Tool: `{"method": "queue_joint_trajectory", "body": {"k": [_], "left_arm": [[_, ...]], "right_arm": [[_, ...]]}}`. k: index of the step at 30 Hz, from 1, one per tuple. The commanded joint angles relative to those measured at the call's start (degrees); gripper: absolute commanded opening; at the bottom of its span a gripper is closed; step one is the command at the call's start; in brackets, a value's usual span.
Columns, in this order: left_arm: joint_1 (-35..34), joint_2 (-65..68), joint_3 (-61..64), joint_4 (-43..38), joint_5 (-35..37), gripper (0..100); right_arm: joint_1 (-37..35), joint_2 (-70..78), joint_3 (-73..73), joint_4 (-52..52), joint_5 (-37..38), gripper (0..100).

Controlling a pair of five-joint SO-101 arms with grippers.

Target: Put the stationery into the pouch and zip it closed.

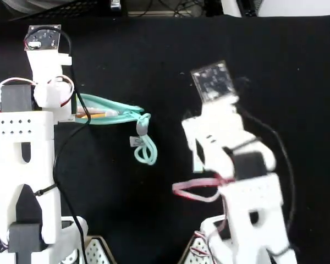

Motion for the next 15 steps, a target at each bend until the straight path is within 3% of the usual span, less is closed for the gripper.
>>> {"method": "queue_joint_trajectory", "body": {"k": [1, 8, 15], "left_arm": [[-0.5, 0.0, 0.2, -0.7, 0.1, 3], [-0.5, 0.0, 0.2, -0.4, 0.1, 3], [-0.6, 0.0, 0.4, -0.4, 0.1, 3]], "right_arm": [[2.5, 8.0, 4.6, -3.3, -0.4, 22.6], [2.5, 28.5, 0.9, -5.4, -6.1, 22.6], [2.2, 45.2, -8.1, -5.4, -6.5, 22.7]]}}
